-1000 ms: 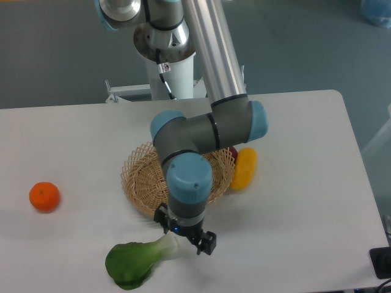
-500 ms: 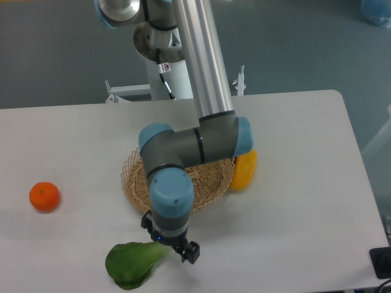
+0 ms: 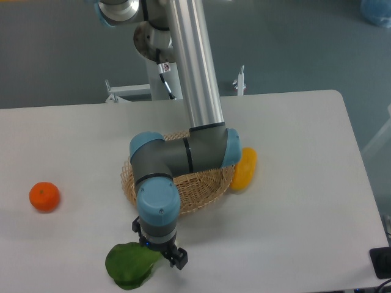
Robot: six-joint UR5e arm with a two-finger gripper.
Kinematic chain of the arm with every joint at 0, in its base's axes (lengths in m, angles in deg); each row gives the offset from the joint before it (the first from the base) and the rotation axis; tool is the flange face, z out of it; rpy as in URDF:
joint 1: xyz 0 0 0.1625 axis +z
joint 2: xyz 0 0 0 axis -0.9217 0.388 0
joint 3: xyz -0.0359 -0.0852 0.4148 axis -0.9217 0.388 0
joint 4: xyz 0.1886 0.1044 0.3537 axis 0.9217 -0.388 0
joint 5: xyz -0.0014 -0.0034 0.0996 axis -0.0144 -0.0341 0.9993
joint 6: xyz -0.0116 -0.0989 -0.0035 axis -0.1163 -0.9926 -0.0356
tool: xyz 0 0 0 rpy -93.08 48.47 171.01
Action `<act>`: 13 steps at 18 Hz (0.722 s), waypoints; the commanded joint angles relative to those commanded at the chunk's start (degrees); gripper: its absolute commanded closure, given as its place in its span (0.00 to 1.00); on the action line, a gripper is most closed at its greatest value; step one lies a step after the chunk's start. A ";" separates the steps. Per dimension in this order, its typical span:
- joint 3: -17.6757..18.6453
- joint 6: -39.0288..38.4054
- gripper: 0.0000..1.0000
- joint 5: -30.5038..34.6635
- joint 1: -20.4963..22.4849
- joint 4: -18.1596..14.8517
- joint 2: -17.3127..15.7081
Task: Pick up the green vegetable from the table
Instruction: 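Lower the gripper onto the bok choy leaves and close it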
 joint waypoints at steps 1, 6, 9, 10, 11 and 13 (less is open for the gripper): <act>0.09 0.09 0.00 0.00 -0.09 0.00 0.09; 0.09 0.09 0.45 0.97 -0.26 -0.18 0.18; -0.09 0.09 0.77 0.88 -0.26 -0.70 0.00; -0.17 0.09 0.86 0.88 -0.26 -0.79 -0.09; -0.26 0.00 0.90 0.88 -0.26 -0.79 -0.09; -0.44 0.00 0.91 0.88 -0.26 -0.97 -0.44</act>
